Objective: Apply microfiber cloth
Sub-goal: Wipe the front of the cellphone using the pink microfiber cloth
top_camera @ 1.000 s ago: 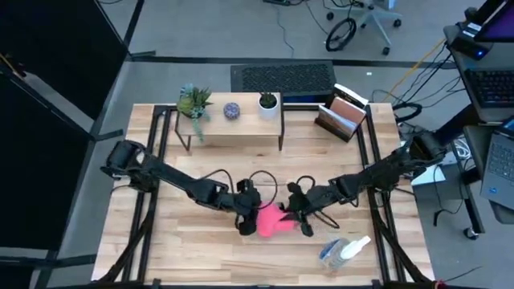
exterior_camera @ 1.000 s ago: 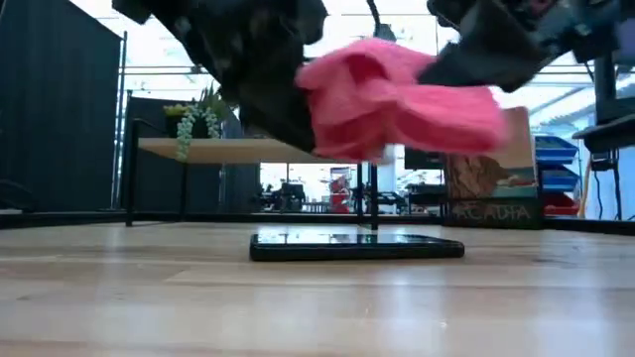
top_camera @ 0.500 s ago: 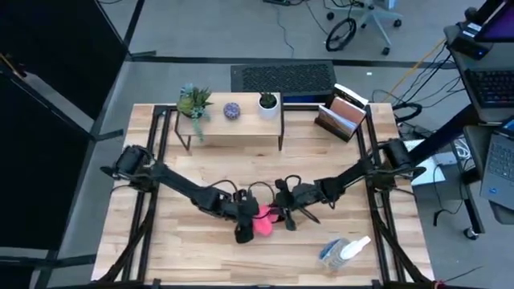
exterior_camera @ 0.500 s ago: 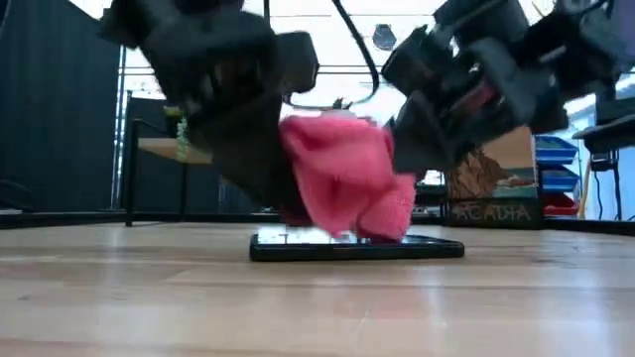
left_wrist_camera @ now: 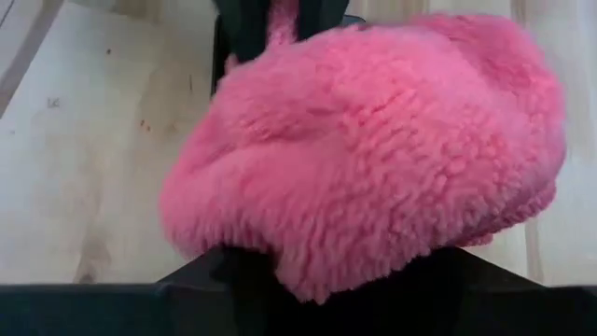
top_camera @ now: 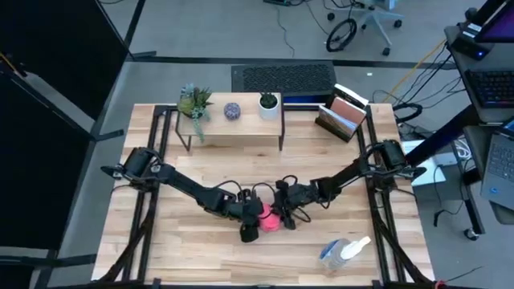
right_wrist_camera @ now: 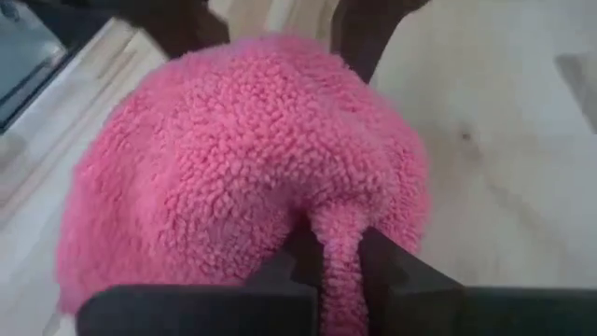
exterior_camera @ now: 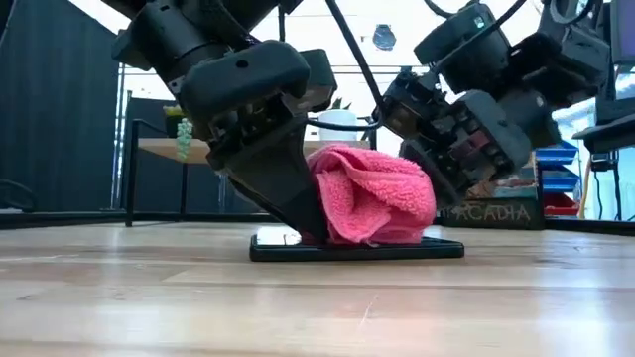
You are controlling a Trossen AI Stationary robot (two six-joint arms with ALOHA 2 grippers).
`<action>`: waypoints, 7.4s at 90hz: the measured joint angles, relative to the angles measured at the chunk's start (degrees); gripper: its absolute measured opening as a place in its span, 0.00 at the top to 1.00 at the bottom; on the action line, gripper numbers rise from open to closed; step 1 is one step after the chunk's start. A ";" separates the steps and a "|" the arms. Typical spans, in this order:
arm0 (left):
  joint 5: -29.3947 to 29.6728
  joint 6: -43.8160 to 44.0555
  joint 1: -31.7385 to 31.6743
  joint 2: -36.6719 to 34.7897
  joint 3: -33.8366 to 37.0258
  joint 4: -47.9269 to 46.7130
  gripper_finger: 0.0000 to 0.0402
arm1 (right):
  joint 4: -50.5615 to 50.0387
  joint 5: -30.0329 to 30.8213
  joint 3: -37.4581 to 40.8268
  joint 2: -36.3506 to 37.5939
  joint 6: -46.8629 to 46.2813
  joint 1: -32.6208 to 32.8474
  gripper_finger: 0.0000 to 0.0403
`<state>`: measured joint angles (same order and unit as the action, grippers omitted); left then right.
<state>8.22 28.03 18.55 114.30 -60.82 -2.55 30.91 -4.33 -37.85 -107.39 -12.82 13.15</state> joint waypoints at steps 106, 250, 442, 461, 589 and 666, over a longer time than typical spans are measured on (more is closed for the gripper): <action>7.90 -1.27 0.54 -14.05 -0.22 -17.59 0.59 | 6.32 4.66 0.55 8.48 4.50 1.03 0.99; 1.50 0.17 0.26 -0.09 -0.83 -2.60 0.59 | -7.91 6.05 0.53 24.28 3.96 -1.05 0.99; -1.26 4.58 -2.57 -1.18 -1.40 -6.37 0.59 | -28.10 18.97 1.12 12.93 -1.24 5.89 0.99; -3.71 6.11 0.10 -0.90 -1.18 3.70 0.59 | -19.06 21.53 1.31 11.83 -0.98 -0.37 0.99; 2.56 0.04 -6.18 6.12 -2.78 12.82 0.59 | -17.67 7.95 1.65 11.31 6.45 6.99 0.99; 2.94 -0.02 -6.50 6.19 -2.51 12.85 0.59 | -13.58 7.16 0.84 20.59 10.93 7.55 0.99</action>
<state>11.16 28.01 12.05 120.49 -63.33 10.31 17.33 2.83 -37.01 -86.79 -1.88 20.69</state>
